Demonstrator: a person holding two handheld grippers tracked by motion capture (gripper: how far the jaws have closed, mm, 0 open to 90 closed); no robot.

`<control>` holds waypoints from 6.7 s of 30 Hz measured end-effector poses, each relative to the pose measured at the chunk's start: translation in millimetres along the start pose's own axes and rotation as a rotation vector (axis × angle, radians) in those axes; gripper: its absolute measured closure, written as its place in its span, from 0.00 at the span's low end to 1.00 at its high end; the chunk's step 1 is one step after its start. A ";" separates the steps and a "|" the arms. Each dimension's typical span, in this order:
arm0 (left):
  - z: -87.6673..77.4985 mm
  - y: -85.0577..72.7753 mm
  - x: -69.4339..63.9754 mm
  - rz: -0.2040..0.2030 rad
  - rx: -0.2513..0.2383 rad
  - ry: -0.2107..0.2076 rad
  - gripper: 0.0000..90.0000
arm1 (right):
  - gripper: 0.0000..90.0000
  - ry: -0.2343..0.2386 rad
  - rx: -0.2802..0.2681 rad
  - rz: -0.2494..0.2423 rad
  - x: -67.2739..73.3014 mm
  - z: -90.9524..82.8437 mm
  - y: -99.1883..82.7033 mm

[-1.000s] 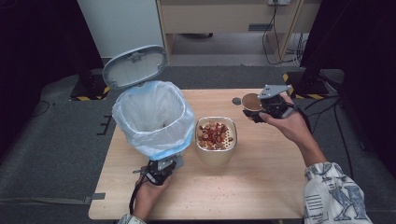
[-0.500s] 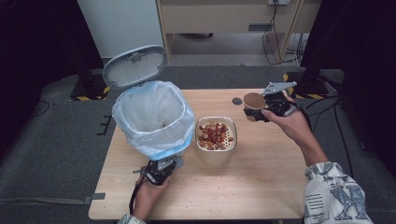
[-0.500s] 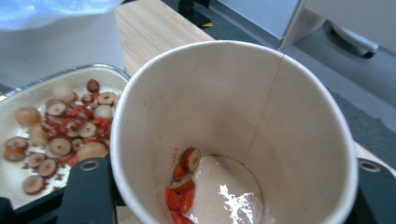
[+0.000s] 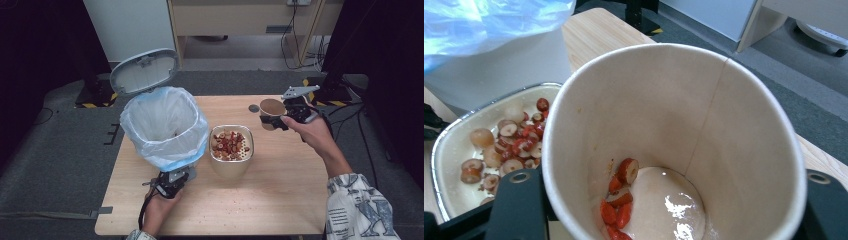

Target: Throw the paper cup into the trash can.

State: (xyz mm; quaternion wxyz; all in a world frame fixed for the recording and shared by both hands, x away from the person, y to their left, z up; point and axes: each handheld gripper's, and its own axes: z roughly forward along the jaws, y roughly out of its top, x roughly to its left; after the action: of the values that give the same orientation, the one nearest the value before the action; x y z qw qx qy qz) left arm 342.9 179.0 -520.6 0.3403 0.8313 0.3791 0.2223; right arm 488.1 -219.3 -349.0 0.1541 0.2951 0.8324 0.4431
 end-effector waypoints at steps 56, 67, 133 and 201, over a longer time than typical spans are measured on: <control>0.2 0.5 -0.5 0.009 -0.003 0.005 1.00 | 0.37 0.094 -0.067 0.012 45.8 7.2 63.6; 0.2 0.6 -0.9 0.011 -0.002 0.008 1.00 | 0.37 0.130 -0.081 -0.012 69.7 18.3 87.4; 0.0 0.6 -0.9 0.008 -0.004 0.002 1.00 | 0.09 0.256 -0.039 -0.090 177.7 132.8 162.1; 0.0 0.3 -0.2 0.006 -0.010 -0.008 1.00 | 0.09 -0.017 -0.081 0.090 74.2 62.2 90.7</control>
State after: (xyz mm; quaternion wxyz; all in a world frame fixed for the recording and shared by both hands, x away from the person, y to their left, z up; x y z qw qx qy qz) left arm 342.9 178.7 -520.4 0.3452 0.8317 0.3740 0.2217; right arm 494.7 -93.2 -308.3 0.1529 0.3292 0.7983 0.4806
